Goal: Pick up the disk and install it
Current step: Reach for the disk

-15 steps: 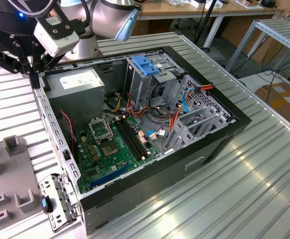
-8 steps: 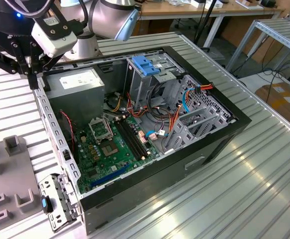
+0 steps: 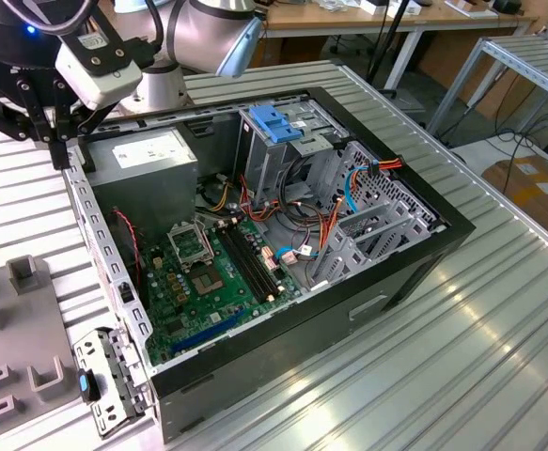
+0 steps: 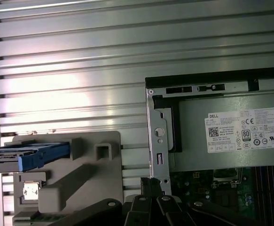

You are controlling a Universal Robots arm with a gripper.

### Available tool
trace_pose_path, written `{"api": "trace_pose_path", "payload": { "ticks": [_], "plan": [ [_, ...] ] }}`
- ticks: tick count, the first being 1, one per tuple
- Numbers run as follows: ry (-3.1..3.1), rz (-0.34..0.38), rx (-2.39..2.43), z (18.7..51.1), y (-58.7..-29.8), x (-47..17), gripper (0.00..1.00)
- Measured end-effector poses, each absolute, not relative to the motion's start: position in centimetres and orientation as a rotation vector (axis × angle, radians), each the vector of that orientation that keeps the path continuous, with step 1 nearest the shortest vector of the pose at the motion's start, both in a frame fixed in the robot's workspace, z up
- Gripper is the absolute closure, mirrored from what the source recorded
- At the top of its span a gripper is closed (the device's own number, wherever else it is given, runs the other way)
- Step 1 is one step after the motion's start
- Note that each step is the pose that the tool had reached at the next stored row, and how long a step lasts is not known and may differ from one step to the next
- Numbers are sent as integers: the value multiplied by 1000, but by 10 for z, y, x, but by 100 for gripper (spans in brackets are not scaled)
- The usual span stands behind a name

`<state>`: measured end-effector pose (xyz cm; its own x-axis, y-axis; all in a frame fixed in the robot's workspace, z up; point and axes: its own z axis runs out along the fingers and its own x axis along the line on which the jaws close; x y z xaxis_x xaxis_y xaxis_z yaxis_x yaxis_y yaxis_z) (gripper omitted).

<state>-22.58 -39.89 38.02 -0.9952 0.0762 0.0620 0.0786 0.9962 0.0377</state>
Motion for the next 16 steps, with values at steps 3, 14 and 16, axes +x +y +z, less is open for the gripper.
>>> {"api": "trace_pose_path", "payload": {
  "ticks": [3,14,16],
  "plan": [
    [-3077,-62,-119,380,-399,-227,89],
    [-3074,-61,-119,379,-399,-232,89],
    [-3074,-61,-120,379,-399,-233,89]
  ]
}}
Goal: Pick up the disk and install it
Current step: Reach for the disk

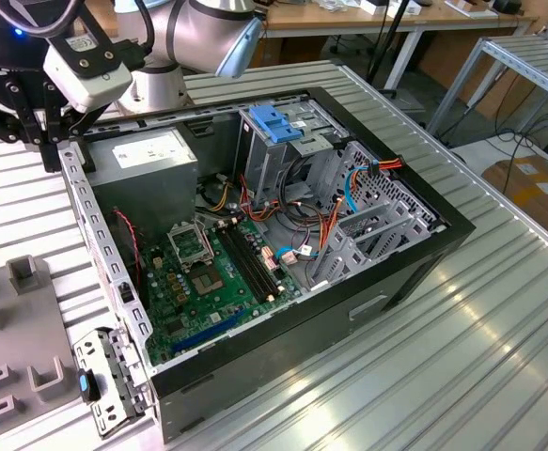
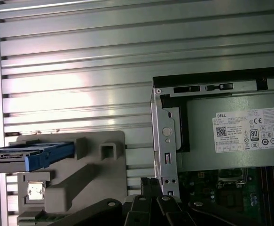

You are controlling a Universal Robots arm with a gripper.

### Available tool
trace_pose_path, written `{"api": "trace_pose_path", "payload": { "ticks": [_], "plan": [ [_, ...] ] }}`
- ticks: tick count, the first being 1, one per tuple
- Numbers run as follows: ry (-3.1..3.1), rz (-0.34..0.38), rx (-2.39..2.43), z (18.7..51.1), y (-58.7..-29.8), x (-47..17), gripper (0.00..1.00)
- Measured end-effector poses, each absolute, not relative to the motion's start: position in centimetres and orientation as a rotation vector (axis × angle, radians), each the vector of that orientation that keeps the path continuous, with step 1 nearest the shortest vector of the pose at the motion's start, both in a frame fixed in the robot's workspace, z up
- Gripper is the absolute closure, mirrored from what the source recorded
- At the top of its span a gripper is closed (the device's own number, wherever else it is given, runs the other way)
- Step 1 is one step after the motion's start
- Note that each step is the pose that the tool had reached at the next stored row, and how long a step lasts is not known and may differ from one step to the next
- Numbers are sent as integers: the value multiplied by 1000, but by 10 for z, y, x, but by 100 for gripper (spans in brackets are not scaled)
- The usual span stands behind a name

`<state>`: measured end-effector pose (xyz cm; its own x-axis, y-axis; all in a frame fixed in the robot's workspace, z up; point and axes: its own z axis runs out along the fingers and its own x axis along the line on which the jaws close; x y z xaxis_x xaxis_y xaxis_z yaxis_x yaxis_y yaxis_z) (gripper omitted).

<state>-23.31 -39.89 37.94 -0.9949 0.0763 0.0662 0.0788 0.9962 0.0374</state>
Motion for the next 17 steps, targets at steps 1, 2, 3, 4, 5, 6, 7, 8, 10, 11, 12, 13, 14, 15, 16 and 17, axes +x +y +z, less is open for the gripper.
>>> {"api": "trace_pose_path", "payload": {
  "ticks": [1,2,3,4,5,6,7,8,10,11,12,13,14,15,16,17],
  "plan": [
    [-3074,-61,-120,379,-399,-234,89],
    [-3074,-62,-119,379,-399,-234,89],
    [-3073,-61,-119,379,-399,-235,89],
    [-3073,-61,-119,379,-399,-235,89],
    [-3073,-61,-120,379,-399,-236,89],
    [-3072,-61,-120,379,-399,-236,89],
    [-3072,-61,-120,379,-399,-236,89],
    [-3072,-61,-119,379,-399,-237,89],
    [-3072,-61,-119,379,-399,-238,89],
    [-3071,-61,-119,379,-399,-239,89],
    [-3071,-61,-119,379,-399,-240,89],
    [-3071,-61,-120,379,-399,-240,89],
    [-3071,-61,-120,379,-399,-240,89],
    [-3070,-61,-119,379,-399,-241,89],
    [-3070,-61,-119,378,-399,-241,89],
    [-3070,-61,-119,378,-399,-242,89]
  ]
}}
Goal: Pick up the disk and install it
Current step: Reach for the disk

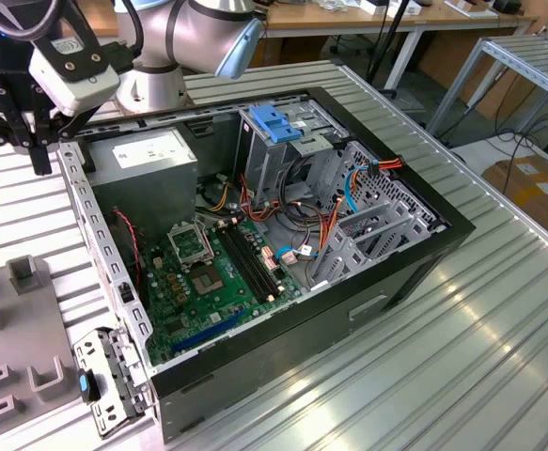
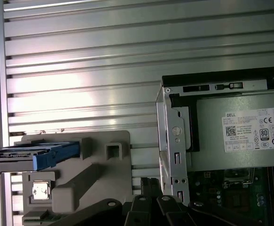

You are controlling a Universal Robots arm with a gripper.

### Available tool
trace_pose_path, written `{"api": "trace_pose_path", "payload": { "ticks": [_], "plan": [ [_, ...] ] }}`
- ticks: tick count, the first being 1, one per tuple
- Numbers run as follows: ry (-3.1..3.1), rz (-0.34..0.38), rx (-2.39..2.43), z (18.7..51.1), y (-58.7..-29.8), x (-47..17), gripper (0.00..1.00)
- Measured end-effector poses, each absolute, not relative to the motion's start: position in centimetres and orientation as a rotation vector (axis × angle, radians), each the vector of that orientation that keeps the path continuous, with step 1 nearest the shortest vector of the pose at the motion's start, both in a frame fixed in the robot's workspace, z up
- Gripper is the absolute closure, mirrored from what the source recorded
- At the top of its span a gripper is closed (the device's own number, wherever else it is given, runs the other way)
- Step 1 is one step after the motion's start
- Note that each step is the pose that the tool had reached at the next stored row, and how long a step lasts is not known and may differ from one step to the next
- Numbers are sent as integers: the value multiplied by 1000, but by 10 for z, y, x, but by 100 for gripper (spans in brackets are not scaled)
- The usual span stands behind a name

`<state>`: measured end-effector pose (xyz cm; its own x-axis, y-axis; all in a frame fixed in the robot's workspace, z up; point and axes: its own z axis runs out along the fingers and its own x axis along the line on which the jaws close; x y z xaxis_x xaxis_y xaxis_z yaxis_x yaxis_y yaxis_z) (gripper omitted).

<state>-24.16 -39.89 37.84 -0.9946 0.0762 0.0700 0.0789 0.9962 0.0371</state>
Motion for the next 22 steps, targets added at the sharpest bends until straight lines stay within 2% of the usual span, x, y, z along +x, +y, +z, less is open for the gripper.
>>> {"api": "trace_pose_path", "payload": {
  "ticks": [22],
  "plan": [
    [-3066,-61,-119,377,-399,-255,89]
  ]
}}
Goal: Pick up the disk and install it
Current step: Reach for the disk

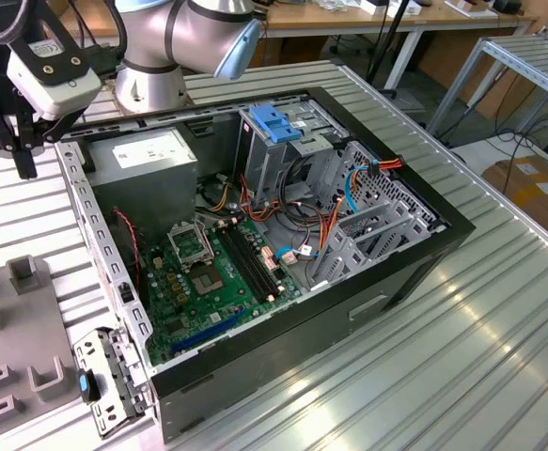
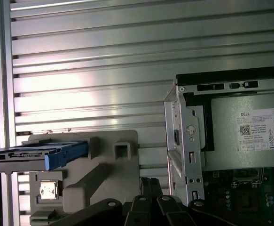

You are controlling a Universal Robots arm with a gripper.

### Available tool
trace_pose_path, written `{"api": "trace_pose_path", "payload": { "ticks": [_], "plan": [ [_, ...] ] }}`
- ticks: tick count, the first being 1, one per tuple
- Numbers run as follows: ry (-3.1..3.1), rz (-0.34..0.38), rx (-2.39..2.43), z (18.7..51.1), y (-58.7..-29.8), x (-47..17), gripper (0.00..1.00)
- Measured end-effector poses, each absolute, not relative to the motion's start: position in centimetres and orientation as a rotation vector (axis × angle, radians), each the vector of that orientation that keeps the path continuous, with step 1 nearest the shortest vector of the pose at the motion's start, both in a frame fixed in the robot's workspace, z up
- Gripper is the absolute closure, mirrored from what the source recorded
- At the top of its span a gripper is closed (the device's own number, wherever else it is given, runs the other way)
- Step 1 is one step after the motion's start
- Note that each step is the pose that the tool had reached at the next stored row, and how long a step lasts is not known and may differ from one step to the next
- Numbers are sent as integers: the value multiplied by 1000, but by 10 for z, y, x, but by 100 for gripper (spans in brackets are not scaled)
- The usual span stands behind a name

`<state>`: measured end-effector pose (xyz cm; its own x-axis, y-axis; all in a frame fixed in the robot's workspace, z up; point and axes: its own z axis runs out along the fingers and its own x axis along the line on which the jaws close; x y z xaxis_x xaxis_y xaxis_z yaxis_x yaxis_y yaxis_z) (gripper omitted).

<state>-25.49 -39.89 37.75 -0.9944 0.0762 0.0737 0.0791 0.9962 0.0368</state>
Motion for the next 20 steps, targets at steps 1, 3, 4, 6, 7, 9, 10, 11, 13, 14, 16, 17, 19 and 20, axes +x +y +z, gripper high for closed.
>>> {"api": "trace_pose_path", "payload": {
  "ticks": [1,3,4,6,7,9,10,11,13,14,16,17,19,20],
  "plan": [
    [-3066,-61,-119,377,-399,-256,89],
    [-3066,-61,-120,377,-399,-257,89],
    [-3066,-61,-119,377,-399,-259,89],
    [-3066,-61,-119,377,-399,-264,89],
    [-3066,-61,-119,377,-399,-266,89],
    [-3066,-61,-119,376,-399,-271,89],
    [-3066,-61,-119,376,-399,-274,89],
    [-3066,-61,-120,376,-399,-277,89],
    [-3067,-61,-119,376,-399,-286,89],
    [-3069,-61,-119,376,-399,-293,89],
    [-3070,-63,-120,376,-399,-301,89],
    [-3070,-64,-120,376,-399,-307,89],
    [-3071,-64,-119,376,-399,-308,89],
    [-3070,-64,-119,376,-399,-308,89]
  ]
}}
